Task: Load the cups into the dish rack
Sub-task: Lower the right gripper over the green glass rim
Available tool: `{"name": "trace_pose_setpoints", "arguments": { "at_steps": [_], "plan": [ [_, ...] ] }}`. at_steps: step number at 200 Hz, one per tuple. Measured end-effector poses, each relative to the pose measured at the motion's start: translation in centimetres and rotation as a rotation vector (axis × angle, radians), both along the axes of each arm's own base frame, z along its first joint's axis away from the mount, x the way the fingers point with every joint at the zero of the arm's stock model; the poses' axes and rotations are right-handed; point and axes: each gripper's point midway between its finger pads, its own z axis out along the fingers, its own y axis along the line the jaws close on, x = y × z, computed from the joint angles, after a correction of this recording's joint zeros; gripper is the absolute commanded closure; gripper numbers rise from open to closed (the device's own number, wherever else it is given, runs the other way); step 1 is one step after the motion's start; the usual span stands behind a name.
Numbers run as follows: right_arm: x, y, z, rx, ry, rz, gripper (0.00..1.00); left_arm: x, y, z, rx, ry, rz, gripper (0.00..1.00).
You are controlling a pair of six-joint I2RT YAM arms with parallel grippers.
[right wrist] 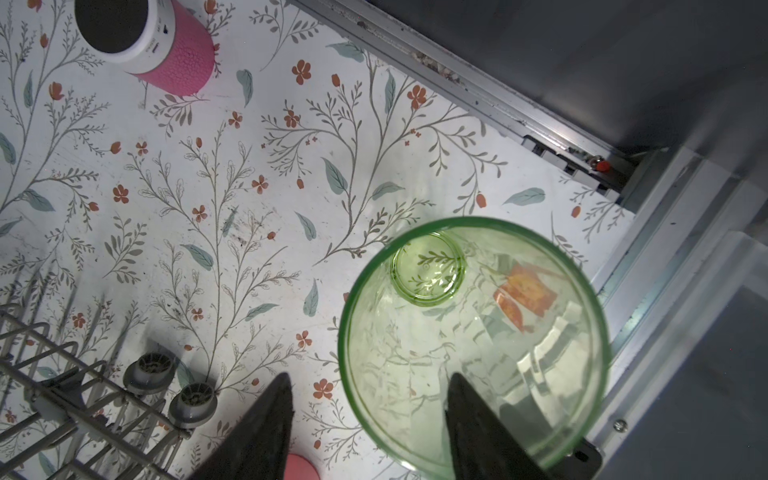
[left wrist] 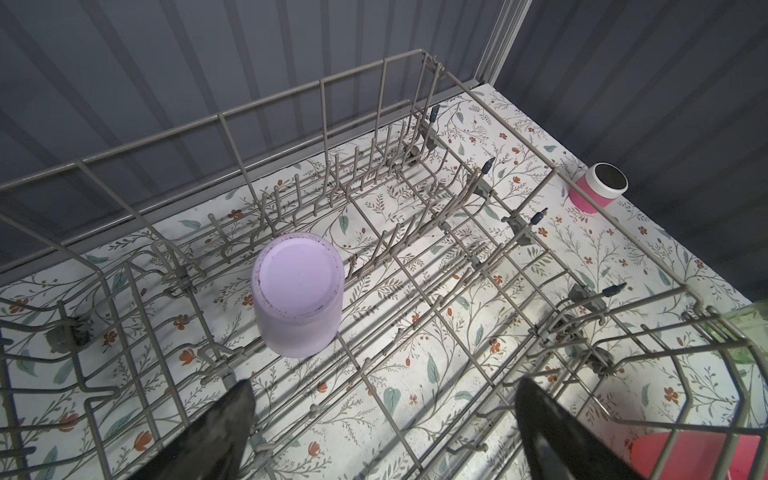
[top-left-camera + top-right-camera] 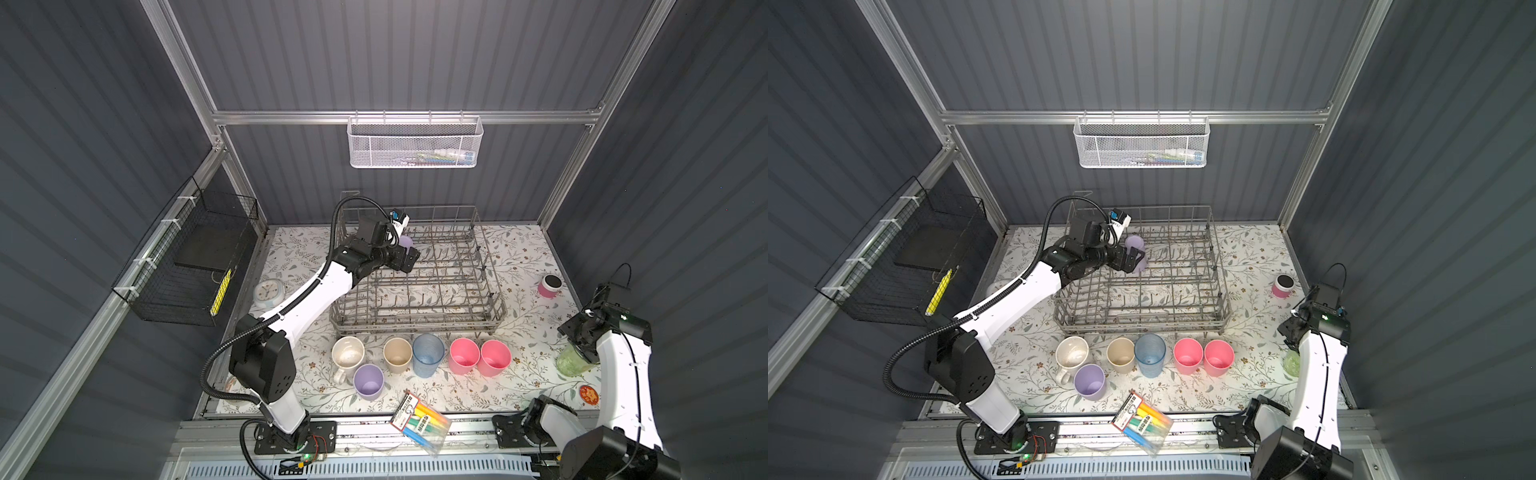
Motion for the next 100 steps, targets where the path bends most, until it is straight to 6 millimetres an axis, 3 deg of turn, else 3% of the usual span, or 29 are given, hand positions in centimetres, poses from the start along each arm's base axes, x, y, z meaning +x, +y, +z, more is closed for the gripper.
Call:
{"name": "trace_pose_setpoints", "arguments": {
  "at_steps": [51,100],
  "plan": [
    [0.7,-0.3,-0.7,0.009,-0.006,-0.013,0.47,0.0,0.0,0.0,0.001,-0.001,0.002,0.03],
    [0.1,-0.1,-2.4,0.019,0.021,-0.023,0.58,0.0,0.0,-0.2,0.002,0.000,0.002,0.02]
  ]
}}
